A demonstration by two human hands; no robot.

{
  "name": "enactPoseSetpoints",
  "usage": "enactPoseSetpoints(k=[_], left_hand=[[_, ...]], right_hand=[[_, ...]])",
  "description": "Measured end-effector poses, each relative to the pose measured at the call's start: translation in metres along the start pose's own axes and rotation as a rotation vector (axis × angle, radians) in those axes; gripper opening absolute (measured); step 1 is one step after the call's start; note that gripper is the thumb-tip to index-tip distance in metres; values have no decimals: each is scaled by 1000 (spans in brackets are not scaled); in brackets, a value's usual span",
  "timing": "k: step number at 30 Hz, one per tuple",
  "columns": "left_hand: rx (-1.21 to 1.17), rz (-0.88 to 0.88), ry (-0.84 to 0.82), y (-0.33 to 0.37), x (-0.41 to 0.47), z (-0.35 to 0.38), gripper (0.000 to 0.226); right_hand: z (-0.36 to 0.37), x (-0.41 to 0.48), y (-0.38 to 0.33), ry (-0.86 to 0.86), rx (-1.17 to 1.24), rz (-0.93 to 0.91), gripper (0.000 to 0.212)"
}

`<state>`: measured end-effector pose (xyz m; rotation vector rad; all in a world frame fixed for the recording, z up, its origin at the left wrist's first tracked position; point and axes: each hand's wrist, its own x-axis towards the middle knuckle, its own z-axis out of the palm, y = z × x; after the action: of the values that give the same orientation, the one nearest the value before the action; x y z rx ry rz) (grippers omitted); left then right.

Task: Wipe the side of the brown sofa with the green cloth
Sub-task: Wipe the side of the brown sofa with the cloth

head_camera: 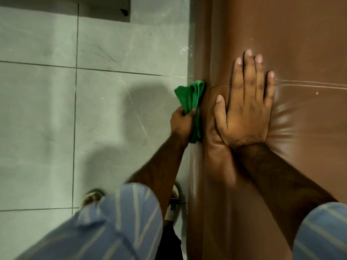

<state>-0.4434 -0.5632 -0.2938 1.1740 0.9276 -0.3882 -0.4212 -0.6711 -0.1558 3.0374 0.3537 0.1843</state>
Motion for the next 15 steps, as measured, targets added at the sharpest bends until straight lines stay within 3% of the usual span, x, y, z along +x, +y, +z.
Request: enactPoseSetpoints(k=[2, 4, 7, 11, 15], left_hand=[[-116, -44, -52, -34, -40, -11, 27], [-77, -119, -61, -78, -72, -31, 18], [288, -218, -34, -115, -90, -51, 22], [575, -191, 11, -83, -53, -28, 28], [304, -69, 83, -39, -18, -9, 36]], right_hand=[[-1, 0, -1, 4, -2, 6, 80], [0, 0, -2, 7, -1, 6, 81], [0, -1, -2, 12, -4, 8, 80], [-1, 0, -1, 18, -7, 5, 80], [0, -1, -3, 18, -16, 8, 80]])
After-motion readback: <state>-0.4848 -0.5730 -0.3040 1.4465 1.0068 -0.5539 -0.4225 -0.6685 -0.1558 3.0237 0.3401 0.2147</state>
